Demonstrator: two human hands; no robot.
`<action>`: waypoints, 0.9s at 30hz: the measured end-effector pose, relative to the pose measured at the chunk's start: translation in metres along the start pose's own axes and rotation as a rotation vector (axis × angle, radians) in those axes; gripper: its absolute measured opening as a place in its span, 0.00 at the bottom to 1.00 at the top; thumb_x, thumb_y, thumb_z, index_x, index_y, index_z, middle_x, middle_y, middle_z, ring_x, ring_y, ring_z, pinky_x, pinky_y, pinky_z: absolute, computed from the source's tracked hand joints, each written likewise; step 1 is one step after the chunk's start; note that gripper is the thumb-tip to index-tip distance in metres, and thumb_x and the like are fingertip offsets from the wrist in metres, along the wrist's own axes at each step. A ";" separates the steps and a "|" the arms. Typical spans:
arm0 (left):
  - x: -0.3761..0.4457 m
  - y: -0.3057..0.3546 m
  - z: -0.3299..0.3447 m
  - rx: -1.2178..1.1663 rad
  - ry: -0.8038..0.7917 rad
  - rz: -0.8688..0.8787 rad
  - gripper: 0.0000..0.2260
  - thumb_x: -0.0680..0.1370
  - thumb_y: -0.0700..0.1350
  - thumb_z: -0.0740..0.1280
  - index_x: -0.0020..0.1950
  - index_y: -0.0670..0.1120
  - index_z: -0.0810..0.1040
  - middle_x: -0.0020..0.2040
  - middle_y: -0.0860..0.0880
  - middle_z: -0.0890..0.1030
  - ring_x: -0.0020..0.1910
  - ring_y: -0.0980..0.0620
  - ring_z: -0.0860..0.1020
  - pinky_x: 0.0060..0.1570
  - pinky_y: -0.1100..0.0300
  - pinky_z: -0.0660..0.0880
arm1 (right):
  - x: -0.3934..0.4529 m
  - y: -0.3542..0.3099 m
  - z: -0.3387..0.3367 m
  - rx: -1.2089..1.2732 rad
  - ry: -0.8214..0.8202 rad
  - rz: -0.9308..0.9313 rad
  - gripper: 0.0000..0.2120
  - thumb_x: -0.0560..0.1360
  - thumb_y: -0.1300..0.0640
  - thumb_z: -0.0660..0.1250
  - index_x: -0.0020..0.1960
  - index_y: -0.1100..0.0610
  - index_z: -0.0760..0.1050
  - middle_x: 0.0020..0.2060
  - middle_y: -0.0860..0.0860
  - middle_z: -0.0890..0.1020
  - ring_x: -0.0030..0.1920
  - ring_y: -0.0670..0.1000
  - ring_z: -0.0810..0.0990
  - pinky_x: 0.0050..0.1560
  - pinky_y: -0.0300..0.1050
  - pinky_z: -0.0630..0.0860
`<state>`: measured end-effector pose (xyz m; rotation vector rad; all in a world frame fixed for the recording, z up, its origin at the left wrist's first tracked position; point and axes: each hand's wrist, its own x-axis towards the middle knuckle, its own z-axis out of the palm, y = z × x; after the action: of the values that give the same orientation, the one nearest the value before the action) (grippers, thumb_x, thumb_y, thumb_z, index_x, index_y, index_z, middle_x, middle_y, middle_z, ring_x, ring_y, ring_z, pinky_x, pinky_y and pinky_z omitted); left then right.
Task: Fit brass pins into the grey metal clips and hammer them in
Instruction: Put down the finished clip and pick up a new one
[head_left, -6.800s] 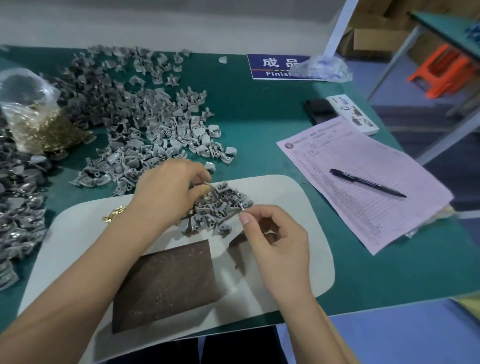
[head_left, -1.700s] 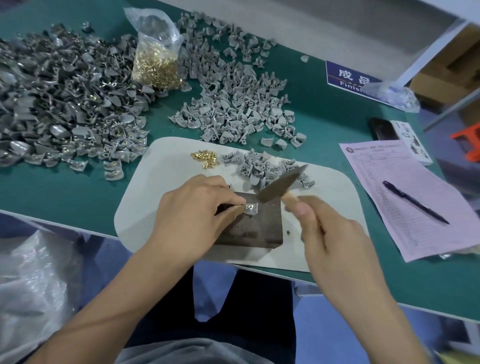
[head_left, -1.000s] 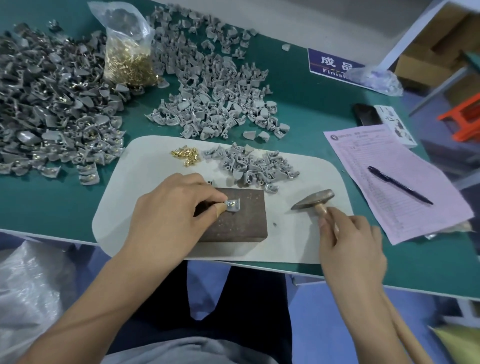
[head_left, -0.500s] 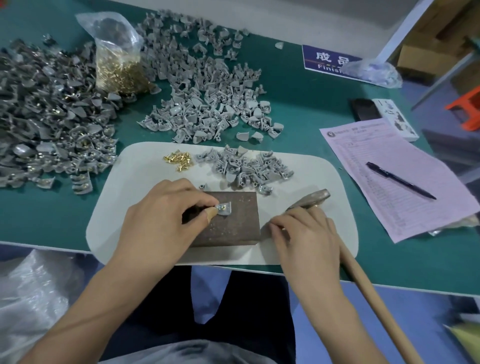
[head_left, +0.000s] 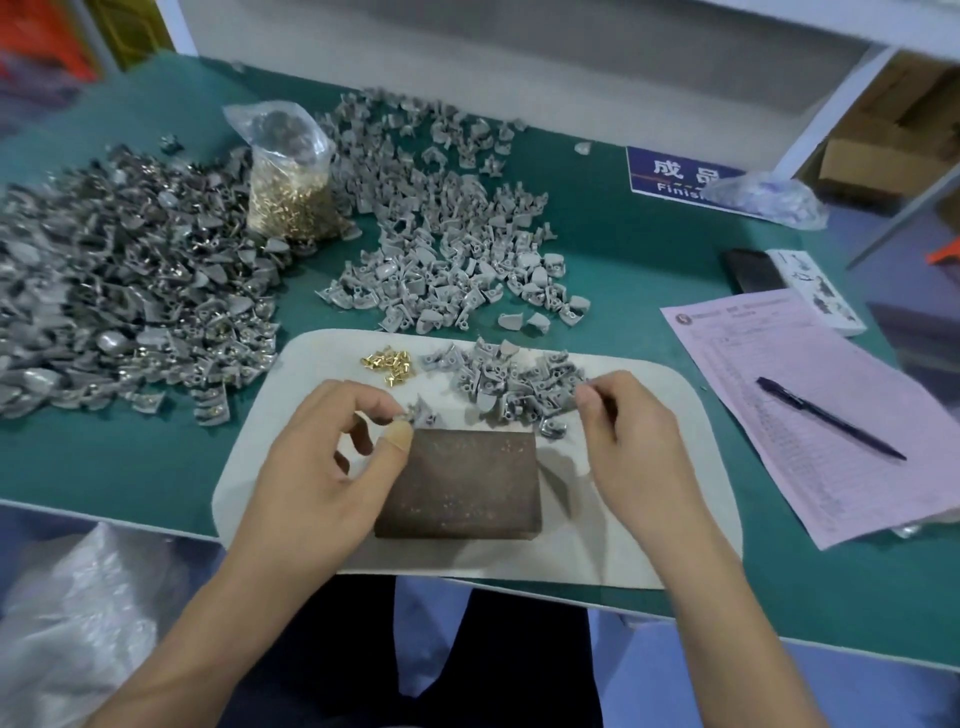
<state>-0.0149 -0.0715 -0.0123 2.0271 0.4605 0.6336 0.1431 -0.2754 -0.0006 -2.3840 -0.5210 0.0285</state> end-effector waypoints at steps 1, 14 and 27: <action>0.001 0.000 -0.003 -0.003 0.007 -0.003 0.06 0.76 0.56 0.65 0.49 0.56 0.77 0.47 0.59 0.78 0.42 0.55 0.77 0.36 0.66 0.71 | 0.009 -0.004 -0.004 0.026 0.083 0.023 0.04 0.84 0.55 0.62 0.54 0.54 0.74 0.45 0.46 0.79 0.46 0.49 0.75 0.42 0.41 0.65; -0.001 -0.031 -0.071 0.095 0.192 -0.150 0.01 0.77 0.54 0.70 0.47 0.60 0.78 0.45 0.62 0.78 0.40 0.55 0.75 0.35 0.66 0.67 | 0.004 -0.136 0.096 0.223 -0.284 -0.435 0.06 0.79 0.53 0.70 0.54 0.46 0.82 0.44 0.39 0.83 0.40 0.38 0.76 0.41 0.34 0.68; -0.009 -0.093 -0.123 0.480 0.166 -0.244 0.05 0.77 0.55 0.69 0.48 0.56 0.79 0.43 0.58 0.78 0.46 0.55 0.74 0.38 0.53 0.74 | -0.013 -0.200 0.173 -0.137 -0.440 -0.471 0.05 0.79 0.50 0.67 0.54 0.44 0.79 0.49 0.41 0.82 0.51 0.46 0.78 0.49 0.48 0.77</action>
<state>-0.1021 0.0527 -0.0417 2.3193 1.0215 0.5808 0.0314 -0.0349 -0.0074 -2.3275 -1.3165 0.3192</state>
